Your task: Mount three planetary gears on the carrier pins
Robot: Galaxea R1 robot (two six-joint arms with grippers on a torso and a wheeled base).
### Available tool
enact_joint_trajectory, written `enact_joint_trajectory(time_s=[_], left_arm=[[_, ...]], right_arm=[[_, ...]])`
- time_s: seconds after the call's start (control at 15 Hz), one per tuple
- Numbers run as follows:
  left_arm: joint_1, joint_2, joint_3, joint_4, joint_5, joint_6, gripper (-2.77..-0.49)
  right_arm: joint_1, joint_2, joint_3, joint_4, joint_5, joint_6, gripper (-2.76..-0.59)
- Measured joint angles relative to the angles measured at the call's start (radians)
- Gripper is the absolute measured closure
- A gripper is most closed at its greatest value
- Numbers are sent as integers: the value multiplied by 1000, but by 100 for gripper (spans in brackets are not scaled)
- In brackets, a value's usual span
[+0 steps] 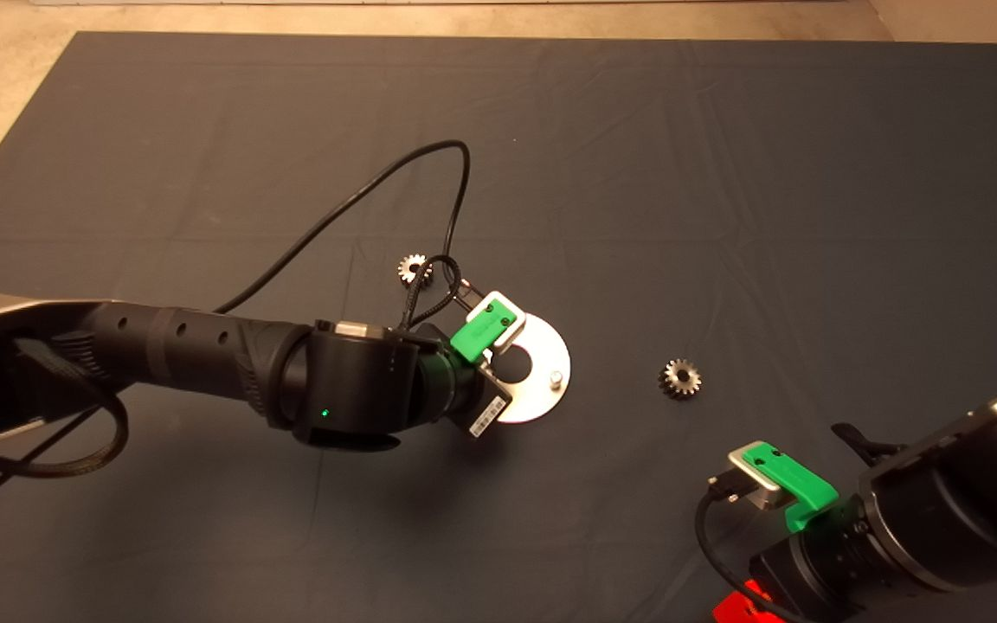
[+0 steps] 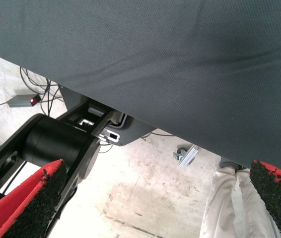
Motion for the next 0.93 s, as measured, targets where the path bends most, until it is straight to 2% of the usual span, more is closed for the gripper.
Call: enact_joint_trajectory(time_s=[0.13, 0.2, 0.47, 0.73, 0.93], left_arm=[[0, -1, 3, -7, 4, 0, -84], [-3, -4, 4, -26, 22, 1, -84], [-20, -5, 4, -66, 39, 1, -84], [-20, -5, 4, -67, 41, 1, -83], [-20, 12, 4, -68, 56, 0, -83]], right_arm=[[0, 0, 0, 0, 0, 0, -275], [0, 0, 0, 0, 0, 0, -275], [0, 0, 0, 0, 0, 0, -275], [0, 0, 0, 0, 0, 0, -275], [0, 0, 0, 0, 0, 0, -275]])
